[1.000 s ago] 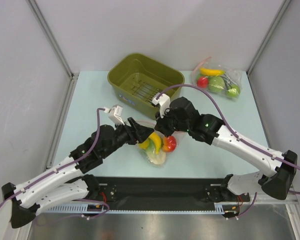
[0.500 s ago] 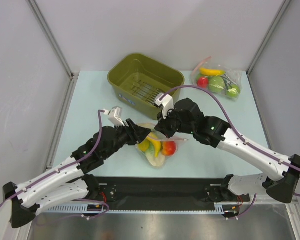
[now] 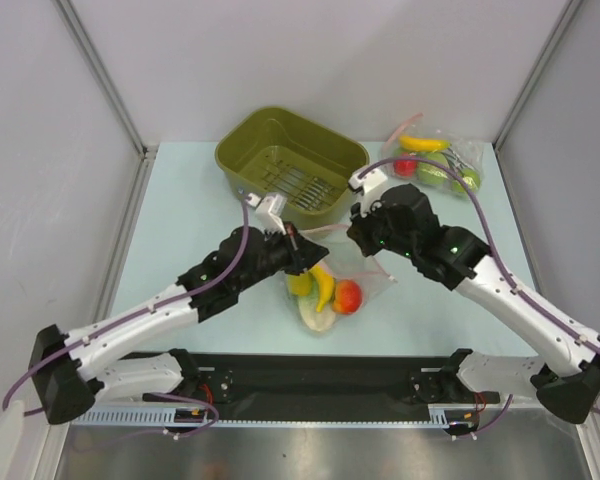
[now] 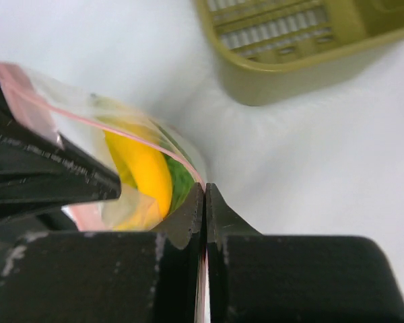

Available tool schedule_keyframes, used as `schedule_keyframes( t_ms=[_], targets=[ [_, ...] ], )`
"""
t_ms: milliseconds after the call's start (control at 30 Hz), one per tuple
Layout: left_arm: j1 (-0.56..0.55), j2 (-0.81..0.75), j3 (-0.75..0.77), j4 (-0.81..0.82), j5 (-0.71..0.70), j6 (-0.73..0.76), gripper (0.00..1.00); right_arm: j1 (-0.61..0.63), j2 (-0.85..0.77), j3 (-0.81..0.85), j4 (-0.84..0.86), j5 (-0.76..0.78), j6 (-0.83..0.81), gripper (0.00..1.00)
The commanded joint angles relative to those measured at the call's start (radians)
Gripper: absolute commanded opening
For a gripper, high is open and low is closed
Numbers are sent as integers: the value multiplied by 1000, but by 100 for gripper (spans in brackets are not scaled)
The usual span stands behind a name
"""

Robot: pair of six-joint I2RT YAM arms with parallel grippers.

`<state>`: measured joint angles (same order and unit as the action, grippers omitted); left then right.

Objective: Open the zip-top bag and remove the fake food

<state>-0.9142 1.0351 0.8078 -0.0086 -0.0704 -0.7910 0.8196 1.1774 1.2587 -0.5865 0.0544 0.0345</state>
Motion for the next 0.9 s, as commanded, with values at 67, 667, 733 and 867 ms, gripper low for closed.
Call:
schedule_keyframes(
  t_ms=[67,667,733,867],
  targets=[
    [6,162,177,188,292,70,0,-105,-116,67,-93,97,-10,0],
    [120,76,94,-275,177,220,0,-61,-61,1,-29,64,96,0],
    [120,46,79,-365,123,223,0,-30,-22,-18,14,58,128,0],
    [118,-27,77,-517,-26,208,0,21,33,-19,68,30,169,0]
  ],
)
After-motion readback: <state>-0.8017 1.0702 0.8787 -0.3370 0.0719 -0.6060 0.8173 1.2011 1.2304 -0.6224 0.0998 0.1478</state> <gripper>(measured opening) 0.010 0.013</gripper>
